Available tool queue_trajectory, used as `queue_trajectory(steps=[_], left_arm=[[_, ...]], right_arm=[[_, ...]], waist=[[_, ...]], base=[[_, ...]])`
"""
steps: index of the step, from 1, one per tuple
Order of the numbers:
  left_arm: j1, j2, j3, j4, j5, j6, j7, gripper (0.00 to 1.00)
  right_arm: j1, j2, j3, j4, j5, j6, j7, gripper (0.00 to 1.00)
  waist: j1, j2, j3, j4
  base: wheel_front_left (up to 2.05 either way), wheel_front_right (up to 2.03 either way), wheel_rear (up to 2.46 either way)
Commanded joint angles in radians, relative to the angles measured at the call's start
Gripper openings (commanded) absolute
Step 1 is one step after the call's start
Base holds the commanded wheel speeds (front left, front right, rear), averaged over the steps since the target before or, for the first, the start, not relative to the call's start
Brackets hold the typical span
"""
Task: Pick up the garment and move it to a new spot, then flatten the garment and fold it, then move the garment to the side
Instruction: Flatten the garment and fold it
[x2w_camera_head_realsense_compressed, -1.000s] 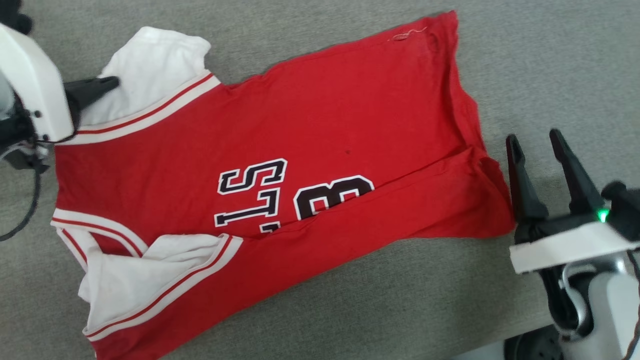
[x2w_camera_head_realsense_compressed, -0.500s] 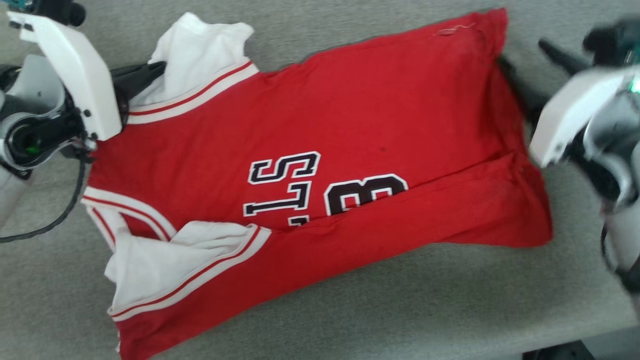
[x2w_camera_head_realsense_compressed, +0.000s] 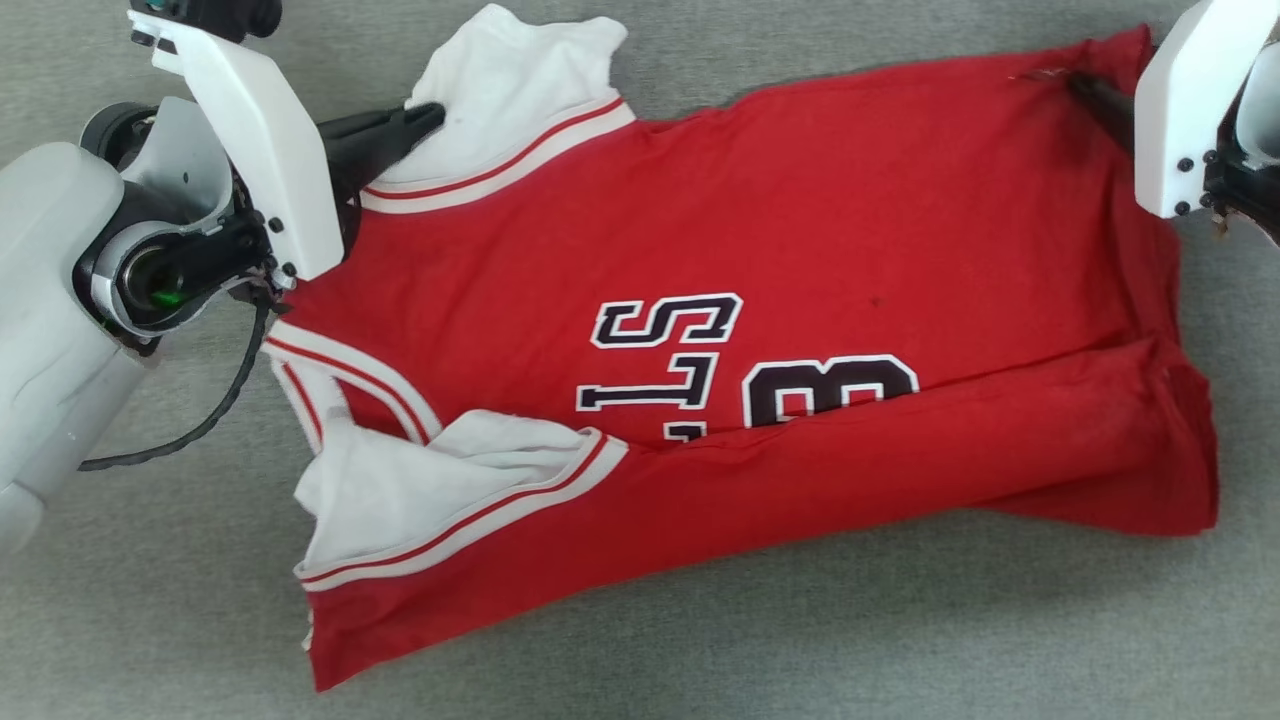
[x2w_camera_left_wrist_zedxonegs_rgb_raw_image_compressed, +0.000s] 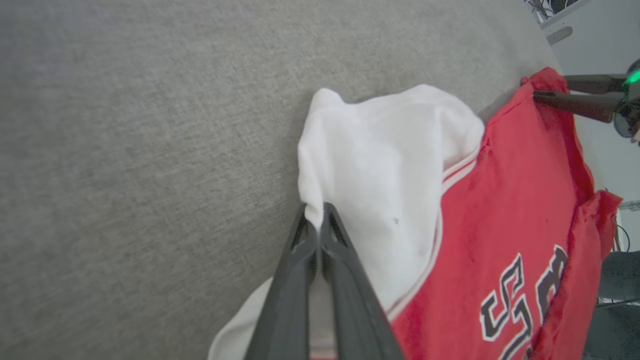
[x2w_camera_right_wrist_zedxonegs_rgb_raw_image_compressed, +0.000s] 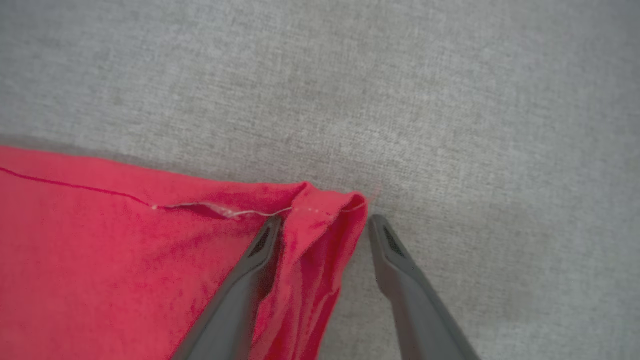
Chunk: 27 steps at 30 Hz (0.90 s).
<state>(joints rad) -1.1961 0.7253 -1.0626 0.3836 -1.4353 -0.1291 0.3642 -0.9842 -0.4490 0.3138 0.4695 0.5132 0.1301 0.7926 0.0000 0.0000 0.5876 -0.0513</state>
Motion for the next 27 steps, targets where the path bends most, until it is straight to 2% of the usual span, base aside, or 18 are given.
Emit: queue_trajectory(steps=[1,3,9,14,18,23,27], left_arm=[[-0.009,-0.004,-0.002,-0.001,-0.011,-0.001,-0.025,0.00],[-0.010,-0.008,-0.004,-0.007,-0.008,-0.001,-0.057,0.00],[0.013,-0.011,-0.009,-0.034,-0.029,-0.001,-0.136,0.00],[0.055,0.008,-0.024,-0.126,-0.040,-0.001,-0.211,0.00],[0.122,0.053,-0.049,-0.239,-0.037,-0.001,-0.282,0.00],[0.247,0.139,-0.091,-0.373,-0.024,-0.001,-0.394,0.00],[0.378,0.206,-0.120,-0.443,-0.034,-0.001,-0.508,0.00]], right_arm=[[0.026,0.003,0.038,0.011,0.010,0.001,0.009,0.00],[0.024,-0.025,0.036,0.005,0.010,0.000,-0.019,0.00],[0.043,-0.052,0.033,-0.029,0.036,0.000,-0.086,0.00],[0.133,-0.091,0.020,-0.096,0.081,0.000,-0.141,0.00],[0.249,-0.132,-0.019,-0.171,0.124,0.000,-0.164,0.00],[0.449,-0.177,-0.087,-0.286,0.165,0.001,-0.161,0.00],[0.615,-0.178,-0.154,-0.365,0.170,0.001,-0.159,0.00]], waist=[[0.0000,0.0000,-0.008,0.016],[0.0000,0.0000,-0.020,0.025],[0.0000,0.0000,-0.085,0.045],[0.0000,0.0000,-0.171,0.068],[0.0000,0.0000,-0.231,0.086],[0.0000,0.0000,-0.282,0.101],[0.0000,0.0000,-0.294,0.105]], base=[[0.00,0.00,0.00],[0.00,0.00,0.00],[0.00,0.00,0.00],[0.00,0.00,0.00],[0.00,0.00,0.00],[0.00,0.00,0.00],[0.00,0.00,0.00]])
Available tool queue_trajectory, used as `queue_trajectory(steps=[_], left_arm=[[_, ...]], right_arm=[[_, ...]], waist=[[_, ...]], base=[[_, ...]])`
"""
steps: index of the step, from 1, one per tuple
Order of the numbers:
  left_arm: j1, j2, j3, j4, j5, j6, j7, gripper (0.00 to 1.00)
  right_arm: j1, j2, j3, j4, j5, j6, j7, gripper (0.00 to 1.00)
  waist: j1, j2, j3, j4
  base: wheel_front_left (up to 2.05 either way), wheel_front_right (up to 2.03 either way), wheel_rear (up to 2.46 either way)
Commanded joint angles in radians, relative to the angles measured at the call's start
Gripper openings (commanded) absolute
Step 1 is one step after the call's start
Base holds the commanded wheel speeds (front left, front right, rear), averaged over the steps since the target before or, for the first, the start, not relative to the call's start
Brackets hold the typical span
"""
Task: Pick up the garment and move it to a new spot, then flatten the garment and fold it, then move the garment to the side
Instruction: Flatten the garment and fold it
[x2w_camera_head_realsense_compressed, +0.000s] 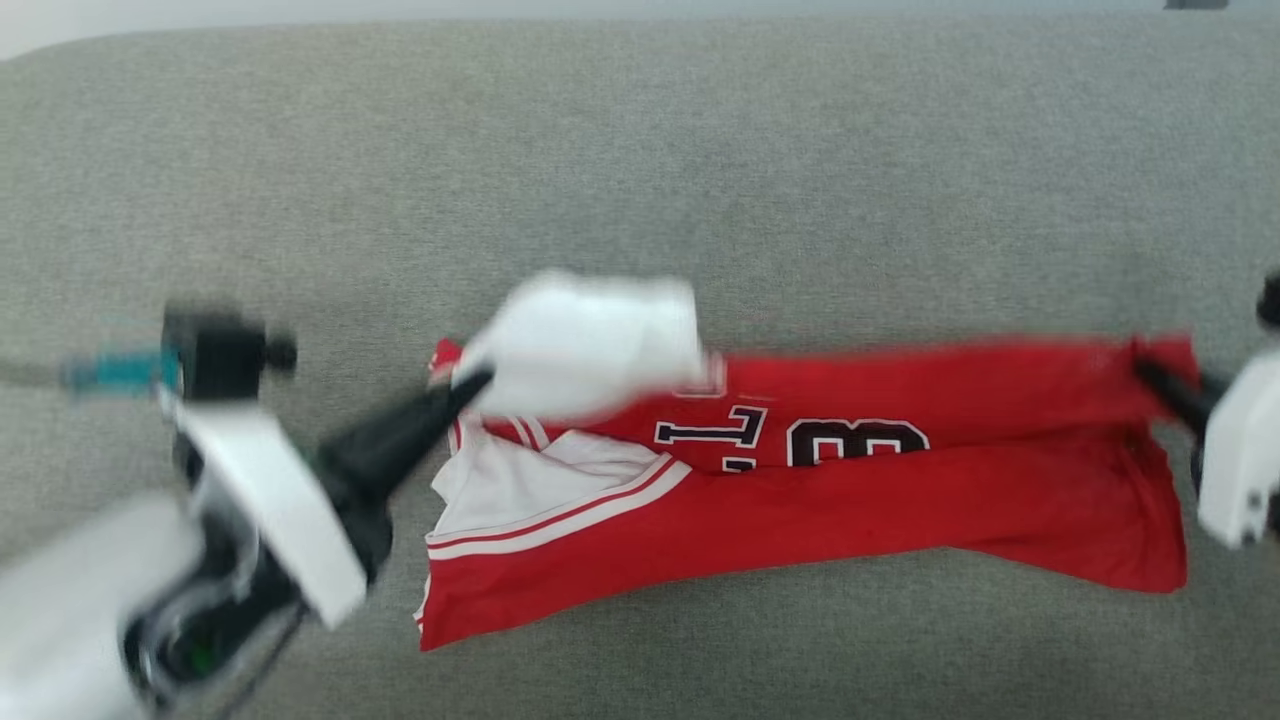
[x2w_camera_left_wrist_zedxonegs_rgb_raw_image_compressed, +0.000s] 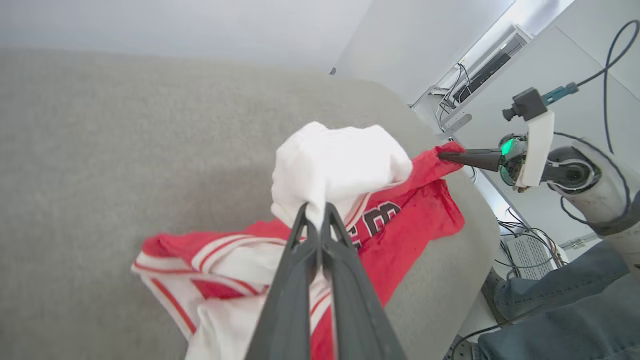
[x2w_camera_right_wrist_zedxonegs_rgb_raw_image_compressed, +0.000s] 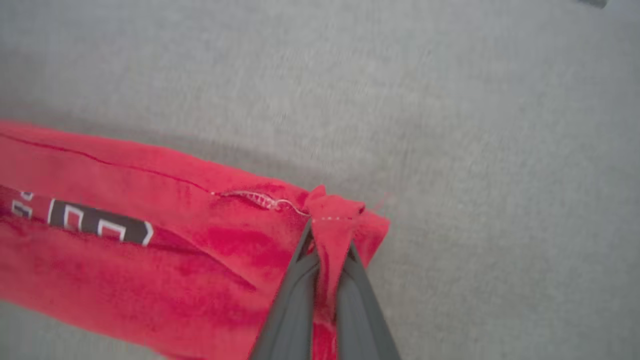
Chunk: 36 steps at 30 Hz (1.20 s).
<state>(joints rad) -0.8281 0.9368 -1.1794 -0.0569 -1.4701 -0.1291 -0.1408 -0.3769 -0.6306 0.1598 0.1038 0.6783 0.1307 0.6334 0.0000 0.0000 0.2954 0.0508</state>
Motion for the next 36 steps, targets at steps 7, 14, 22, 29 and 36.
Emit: queue_trajectory(steps=[7,14,22,29,36], left_arm=[[0.184,-0.015,-0.041,0.006,0.009,-0.001,-0.107,0.00],[0.230,-0.135,-0.051,0.197,0.049,-0.001,-0.123,0.00],[0.262,-0.199,0.027,0.275,0.106,-0.001,-0.126,0.67],[0.375,-0.246,0.197,0.266,0.203,-0.001,-0.126,1.00],[0.544,-0.382,0.473,0.306,0.388,-0.001,-0.126,1.00]], right_arm=[[0.213,0.054,-0.117,-0.096,0.005,0.000,-0.003,0.00],[0.243,0.112,-0.158,-0.063,-0.035,0.000,-0.040,0.00],[0.229,0.110,-0.171,-0.042,-0.033,0.000,-0.081,1.00],[0.263,0.113,-0.219,-0.017,-0.015,0.000,-0.063,1.00],[0.288,0.132,-0.247,0.087,0.022,0.000,-0.004,1.00]], waist=[[0.0000,0.0000,0.011,0.021],[0.0000,0.0000,0.023,0.033],[0.0000,0.0000,0.001,0.032],[0.0000,0.0000,-0.027,0.052],[0.0000,0.0000,-0.047,0.110]], base=[[0.00,0.00,0.00],[0.00,0.00,0.00],[0.00,0.00,0.00],[0.00,0.00,0.00],[0.00,0.00,0.00]])
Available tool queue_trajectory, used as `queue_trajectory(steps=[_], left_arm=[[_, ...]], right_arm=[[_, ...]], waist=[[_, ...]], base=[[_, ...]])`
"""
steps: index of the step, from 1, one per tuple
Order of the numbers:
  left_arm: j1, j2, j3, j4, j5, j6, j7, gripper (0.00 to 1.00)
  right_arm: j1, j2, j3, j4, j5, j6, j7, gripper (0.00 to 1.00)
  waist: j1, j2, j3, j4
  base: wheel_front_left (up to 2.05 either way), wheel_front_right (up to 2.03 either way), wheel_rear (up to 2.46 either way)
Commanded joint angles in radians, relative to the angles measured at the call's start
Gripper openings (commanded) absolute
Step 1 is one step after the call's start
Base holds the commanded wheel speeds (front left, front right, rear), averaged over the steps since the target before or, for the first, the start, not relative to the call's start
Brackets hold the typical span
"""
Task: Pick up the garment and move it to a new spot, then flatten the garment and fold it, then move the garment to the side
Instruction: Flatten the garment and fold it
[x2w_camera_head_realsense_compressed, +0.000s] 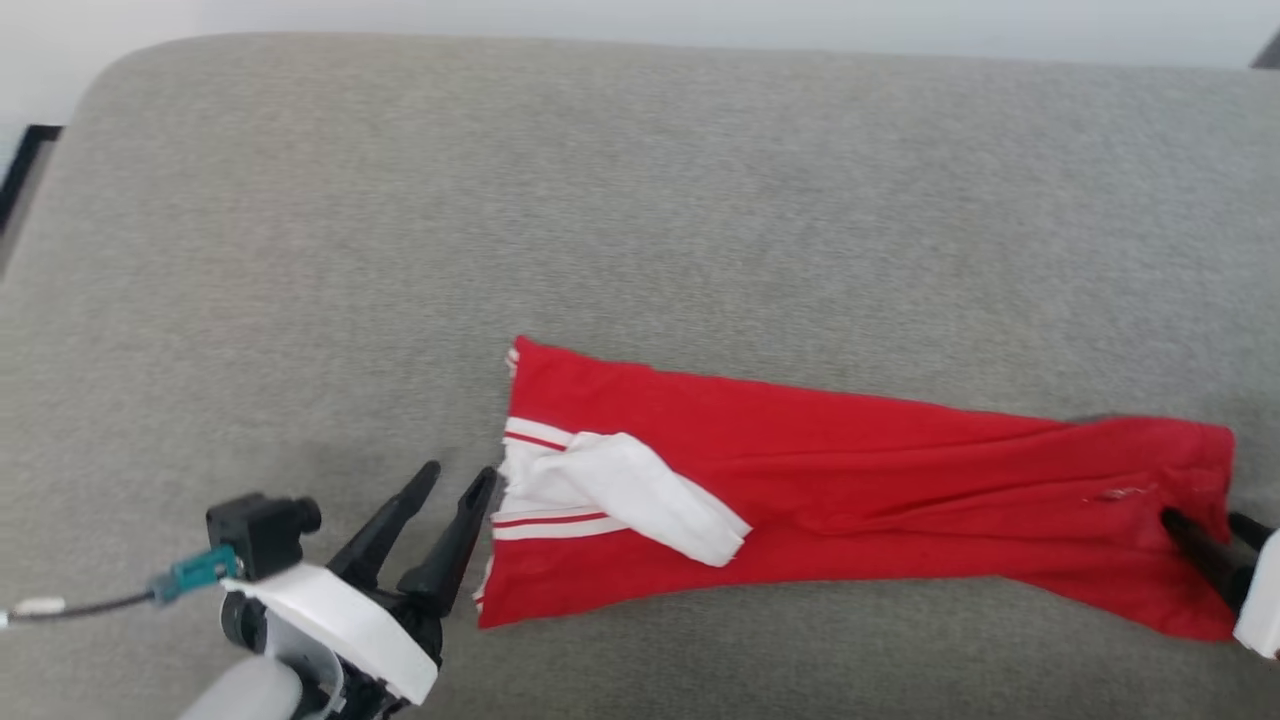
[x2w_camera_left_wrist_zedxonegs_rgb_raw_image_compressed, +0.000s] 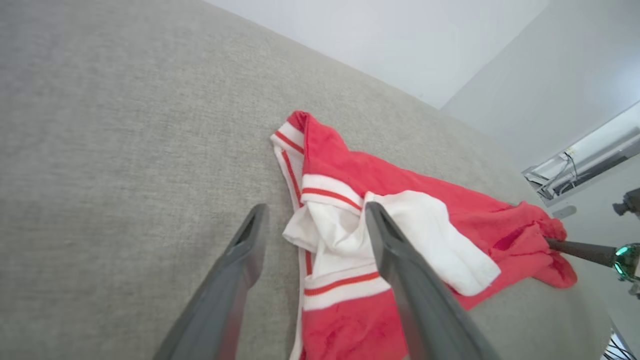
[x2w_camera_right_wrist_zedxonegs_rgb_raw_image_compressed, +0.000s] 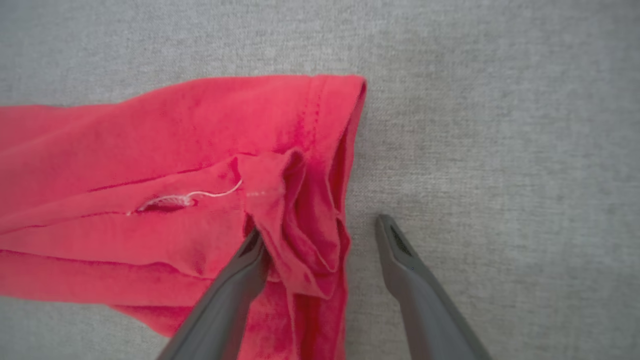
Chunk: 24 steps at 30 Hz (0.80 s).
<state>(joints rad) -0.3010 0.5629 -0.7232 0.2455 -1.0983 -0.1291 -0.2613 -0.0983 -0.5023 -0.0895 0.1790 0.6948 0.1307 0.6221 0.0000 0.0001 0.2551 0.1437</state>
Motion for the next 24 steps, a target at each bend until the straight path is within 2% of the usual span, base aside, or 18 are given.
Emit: queue_trajectory(steps=[1,8,12,15,16,17,18,24], left_arm=[[0.036,-0.032,0.054,0.010,0.050,-0.001,-0.005,1.00],[0.150,-0.192,0.323,0.038,0.379,-0.001,-0.005,1.00],[0.212,-0.289,0.502,-0.029,0.612,-0.001,-0.005,1.00],[0.253,-0.338,0.565,-0.080,0.733,-0.001,-0.005,1.00],[0.262,-0.350,0.573,-0.090,0.756,-0.001,-0.005,1.00],[0.269,-0.358,0.580,-0.095,0.783,-0.001,-0.005,1.00],[0.276,-0.364,0.585,-0.098,0.801,-0.001,-0.005,1.00],[0.284,-0.387,0.605,-0.114,0.842,-0.001,-0.005,1.00]], right_arm=[[0.011,0.006,0.001,0.026,0.010,0.000,0.012,1.00],[0.018,0.022,0.003,0.101,0.021,0.000,0.048,1.00],[0.015,0.032,-0.003,0.135,0.014,0.000,0.076,1.00],[0.009,0.040,-0.007,0.150,0.007,0.000,0.094,1.00],[0.007,0.043,-0.005,0.150,0.005,0.000,0.097,0.67],[0.000,0.048,-0.009,0.148,0.007,0.001,0.091,0.28],[-0.006,0.053,-0.019,0.152,0.008,0.001,0.087,0.00],[-0.025,0.041,-0.053,0.153,-0.006,0.000,0.086,0.00]], waist=[[0.0000,-0.0001,-0.009,0.027],[0.0000,-0.0001,-0.024,0.085],[0.0000,-0.0001,-0.031,0.105],[0.0000,-0.0001,-0.036,0.113],[0.0000,-0.0001,-0.037,0.114],[0.0000,-0.0001,-0.037,0.116],[0.0000,-0.0001,-0.038,0.117],[0.0000,-0.0001,-0.034,0.108]], base=[[0.00,0.00,0.00],[0.00,0.00,0.00],[0.00,0.00,0.00],[0.00,0.00,0.00],[0.00,0.00,0.00],[0.00,0.00,0.00],[0.00,0.00,0.00],[0.00,0.00,0.00]])
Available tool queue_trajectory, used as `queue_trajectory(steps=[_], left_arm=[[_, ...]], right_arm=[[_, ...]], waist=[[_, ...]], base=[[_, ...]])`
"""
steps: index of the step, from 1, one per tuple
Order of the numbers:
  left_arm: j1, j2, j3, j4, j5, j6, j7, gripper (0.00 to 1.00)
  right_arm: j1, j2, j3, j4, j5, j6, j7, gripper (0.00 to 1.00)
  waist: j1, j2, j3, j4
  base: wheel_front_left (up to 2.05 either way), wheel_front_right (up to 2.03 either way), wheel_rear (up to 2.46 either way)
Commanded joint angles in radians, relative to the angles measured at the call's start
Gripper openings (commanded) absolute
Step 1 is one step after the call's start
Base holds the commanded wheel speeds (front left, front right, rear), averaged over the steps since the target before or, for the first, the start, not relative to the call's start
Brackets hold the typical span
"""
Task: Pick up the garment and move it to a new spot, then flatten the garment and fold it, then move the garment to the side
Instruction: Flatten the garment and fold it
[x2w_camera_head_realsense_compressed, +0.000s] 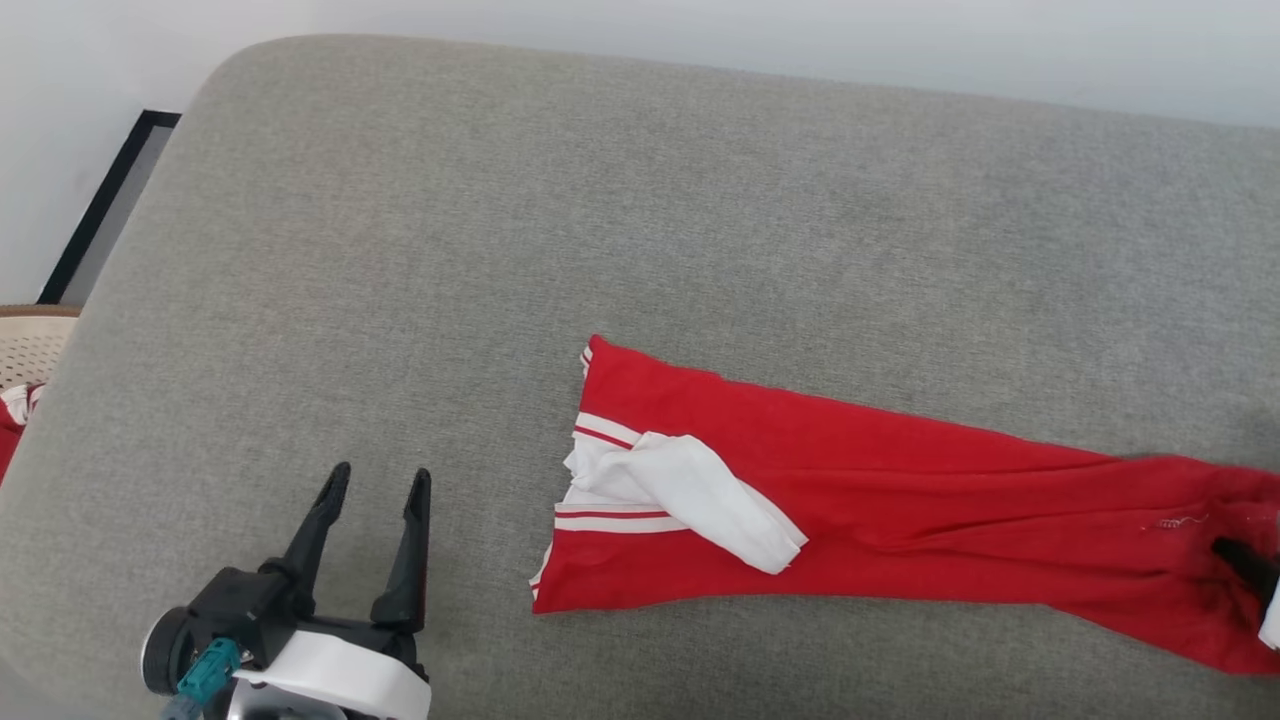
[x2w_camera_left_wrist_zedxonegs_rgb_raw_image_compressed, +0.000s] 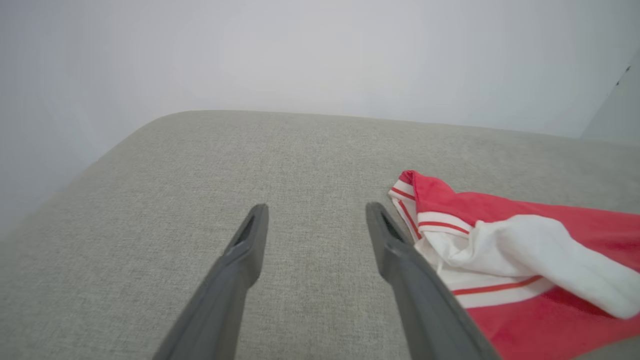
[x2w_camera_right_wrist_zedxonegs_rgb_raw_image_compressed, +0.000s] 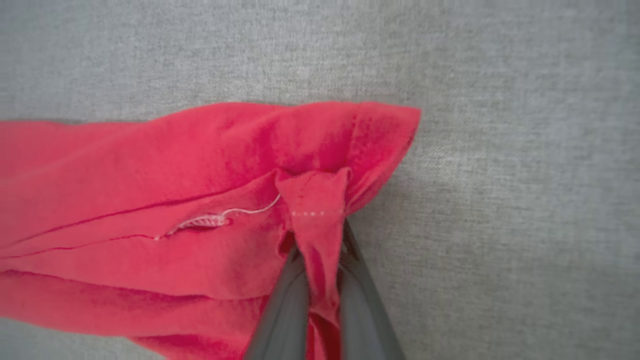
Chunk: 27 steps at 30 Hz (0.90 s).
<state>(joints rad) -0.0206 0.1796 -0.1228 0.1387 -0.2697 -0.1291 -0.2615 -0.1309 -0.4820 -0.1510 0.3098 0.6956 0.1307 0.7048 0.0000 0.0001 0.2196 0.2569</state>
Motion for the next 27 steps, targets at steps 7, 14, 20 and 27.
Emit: queue_trajectory(steps=[7,14,20,27], left_arm=[[-0.003,0.000,0.005,-0.037,0.015,-0.001,-0.005,1.00],[-0.001,0.006,0.004,-0.074,-0.002,-0.001,-0.005,1.00],[0.005,0.007,0.013,-0.097,0.002,-0.001,-0.005,1.00],[0.005,0.006,0.015,-0.112,0.009,-0.001,-0.005,1.00]], right_arm=[[-0.007,-0.032,-0.127,0.013,-0.026,-0.002,-0.047,0.00],[-0.005,-0.101,-0.295,0.015,-0.067,-0.001,-0.074,0.00],[-0.029,-0.121,-0.382,-0.001,-0.122,0.000,-0.066,0.00],[0.002,-0.070,-0.236,-0.161,-0.103,0.000,-0.007,0.00]], waist=[[0.0000,-0.0001,0.004,-0.043],[0.0000,-0.0001,0.003,-0.082],[0.0000,-0.0001,-0.006,-0.113],[0.0000,-0.0001,-0.012,-0.131]], base=[[0.00,0.00,0.00],[0.00,0.00,0.00],[0.00,0.00,0.00],[0.00,0.00,0.00]])
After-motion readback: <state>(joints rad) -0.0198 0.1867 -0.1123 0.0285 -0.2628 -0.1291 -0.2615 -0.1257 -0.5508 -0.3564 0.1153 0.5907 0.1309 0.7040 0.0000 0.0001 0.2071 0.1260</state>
